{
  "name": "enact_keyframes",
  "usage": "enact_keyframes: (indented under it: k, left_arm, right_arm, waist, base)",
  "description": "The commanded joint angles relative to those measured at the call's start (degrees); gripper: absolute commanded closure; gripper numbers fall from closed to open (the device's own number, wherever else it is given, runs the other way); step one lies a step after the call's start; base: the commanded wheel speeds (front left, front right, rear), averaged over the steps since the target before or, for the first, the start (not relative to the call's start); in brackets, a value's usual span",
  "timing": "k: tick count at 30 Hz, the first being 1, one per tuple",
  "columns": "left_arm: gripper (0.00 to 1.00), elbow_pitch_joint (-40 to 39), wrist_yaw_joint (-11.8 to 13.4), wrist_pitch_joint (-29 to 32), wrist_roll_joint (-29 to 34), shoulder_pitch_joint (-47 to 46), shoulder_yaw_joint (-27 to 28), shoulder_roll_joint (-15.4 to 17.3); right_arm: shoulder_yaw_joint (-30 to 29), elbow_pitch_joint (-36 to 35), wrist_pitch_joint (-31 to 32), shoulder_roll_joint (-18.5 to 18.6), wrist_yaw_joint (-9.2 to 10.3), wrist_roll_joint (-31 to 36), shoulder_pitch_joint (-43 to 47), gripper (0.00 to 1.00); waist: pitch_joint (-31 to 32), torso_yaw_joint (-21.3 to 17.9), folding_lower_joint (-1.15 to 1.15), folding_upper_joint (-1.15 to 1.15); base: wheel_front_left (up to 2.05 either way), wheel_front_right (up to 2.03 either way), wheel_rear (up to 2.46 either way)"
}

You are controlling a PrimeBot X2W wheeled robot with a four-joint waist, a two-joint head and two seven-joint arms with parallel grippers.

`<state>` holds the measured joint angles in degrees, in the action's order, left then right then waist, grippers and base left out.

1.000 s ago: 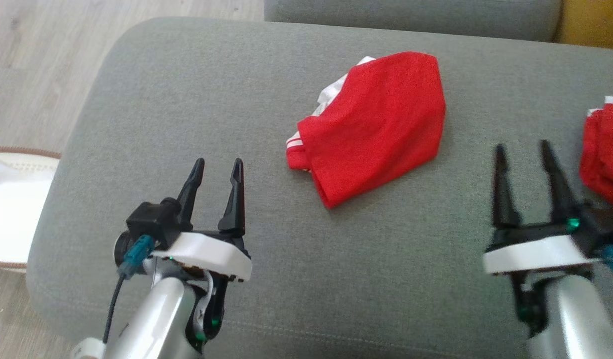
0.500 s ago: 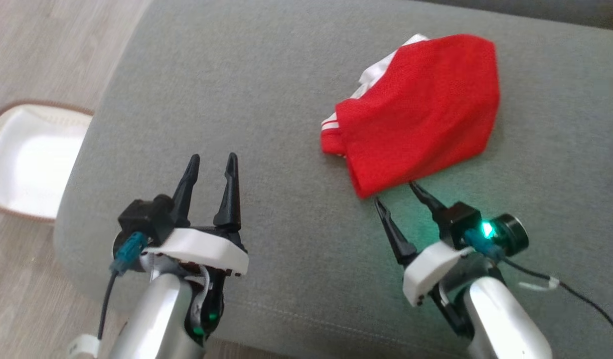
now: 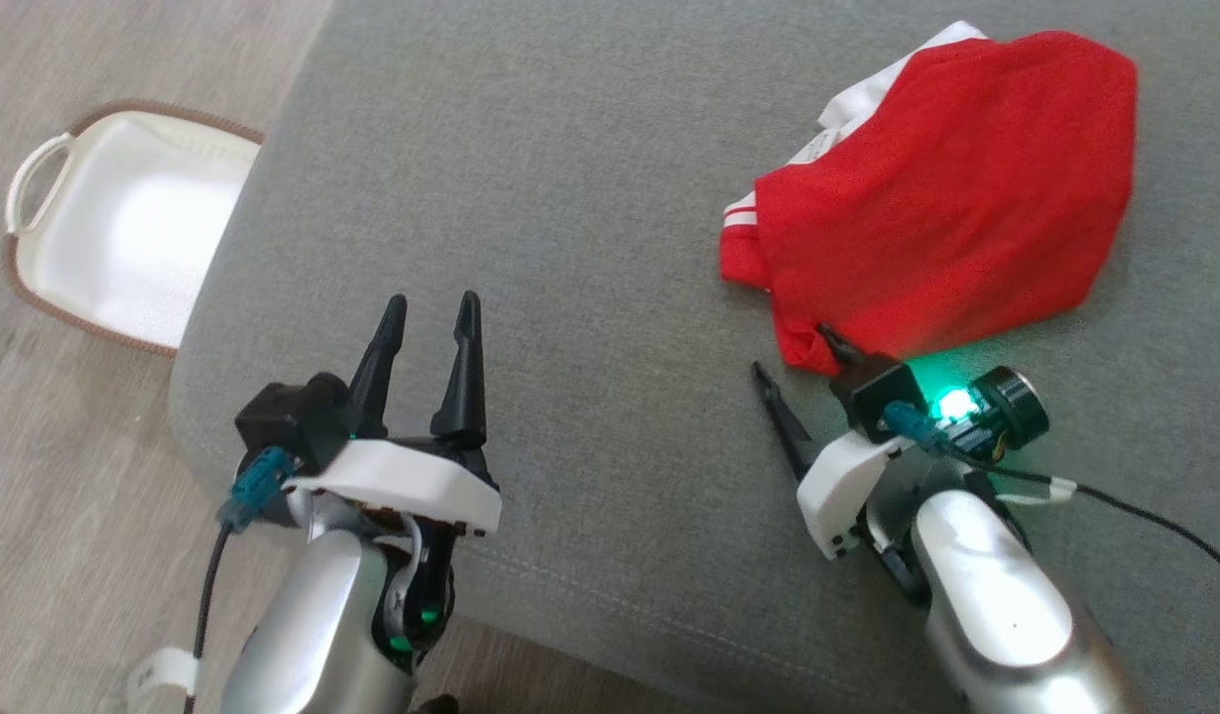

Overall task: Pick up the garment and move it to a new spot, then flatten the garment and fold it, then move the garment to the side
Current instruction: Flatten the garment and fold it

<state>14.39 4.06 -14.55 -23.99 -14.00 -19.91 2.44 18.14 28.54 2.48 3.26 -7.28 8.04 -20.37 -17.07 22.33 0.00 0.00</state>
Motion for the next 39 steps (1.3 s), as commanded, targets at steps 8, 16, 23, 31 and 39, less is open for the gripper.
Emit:
enact_keyframes:
  k: [8,16,23,31,39]
  left_arm:
    - [0.0,-2.0,1.3,-0.4,-0.9,-1.7,1.1,0.4]
    - [0.0,-1.3,0.6,-0.4,1.0,-0.3,2.7,0.4]
    - [0.0,-1.2,0.2,-0.4,2.0,1.4,3.1,0.4]
    - [0.0,-1.5,-0.2,-0.4,2.8,1.4,3.0,0.4]
    - [0.0,-1.2,-0.7,-0.4,3.2,0.4,2.7,0.4]
  right_arm:
    - [-2.7,0.4,-4.0,-0.4,-0.21,1.6,-2.7,1.0]
    - [-8.1,-6.7,-8.4,-0.4,-0.21,-3.6,-1.0,1.0]
    - [-18.3,-18.1,-8.4,-0.4,-0.21,-9.2,3.0,1.0]
    - [-32.8,-23.9,-4.6,-0.4,-0.21,-12.8,5.9,1.0]
    - [-47.4,-16.2,-2.7,-0.4,-0.21,-7.0,4.2,0.0]
  waist:
    - [0.4,0.6,0.0,0.0]
    - [4.9,-5.2,0.0,0.0]
    - [7.5,-10.9,0.0,0.0]
    - [7.1,-14.4,0.0,0.0]
    - [5.7,-15.4,0.0,0.0]
  base:
    - [0.0,0.0,0.0]
    - [0.0,0.0,0.0]
    - [0.0,0.0,0.0]
    - [0.0,0.0,0.0]
    - [0.0,0.0,0.0]
